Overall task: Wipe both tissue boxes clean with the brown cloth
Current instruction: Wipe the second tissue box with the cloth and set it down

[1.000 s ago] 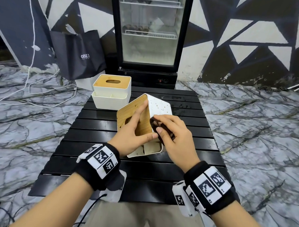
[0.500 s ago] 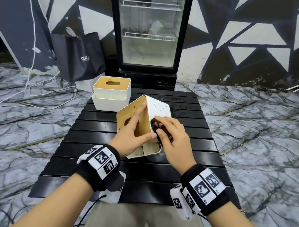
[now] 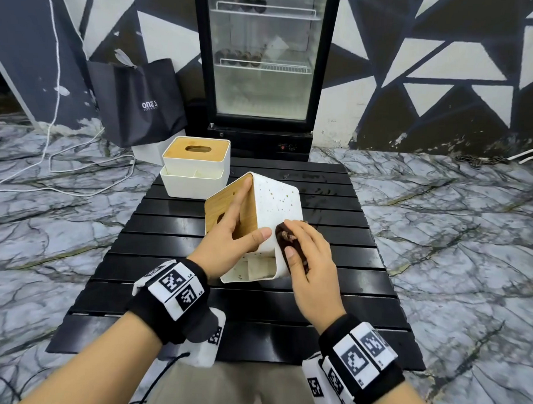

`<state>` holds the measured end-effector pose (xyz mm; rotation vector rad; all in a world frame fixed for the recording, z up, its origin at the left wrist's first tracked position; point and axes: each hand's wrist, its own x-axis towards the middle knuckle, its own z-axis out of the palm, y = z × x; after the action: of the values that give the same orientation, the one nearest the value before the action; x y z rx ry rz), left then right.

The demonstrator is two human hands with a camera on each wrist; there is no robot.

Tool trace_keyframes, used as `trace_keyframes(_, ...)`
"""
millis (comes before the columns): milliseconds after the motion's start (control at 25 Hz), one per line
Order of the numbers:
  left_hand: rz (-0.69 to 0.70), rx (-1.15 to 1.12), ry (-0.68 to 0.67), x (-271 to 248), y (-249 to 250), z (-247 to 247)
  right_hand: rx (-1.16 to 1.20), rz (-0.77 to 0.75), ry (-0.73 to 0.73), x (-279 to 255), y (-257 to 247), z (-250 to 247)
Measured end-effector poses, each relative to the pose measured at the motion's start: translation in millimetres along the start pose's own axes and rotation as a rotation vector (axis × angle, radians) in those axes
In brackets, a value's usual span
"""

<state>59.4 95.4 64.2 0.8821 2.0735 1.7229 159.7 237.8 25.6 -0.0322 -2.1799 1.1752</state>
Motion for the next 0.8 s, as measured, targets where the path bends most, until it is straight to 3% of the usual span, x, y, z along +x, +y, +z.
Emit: trace_keyframes(800, 0.048, -0.051, -0.070, -5, 2, 0, -0.080, 0.024, 0.011, 47, -6, -2)
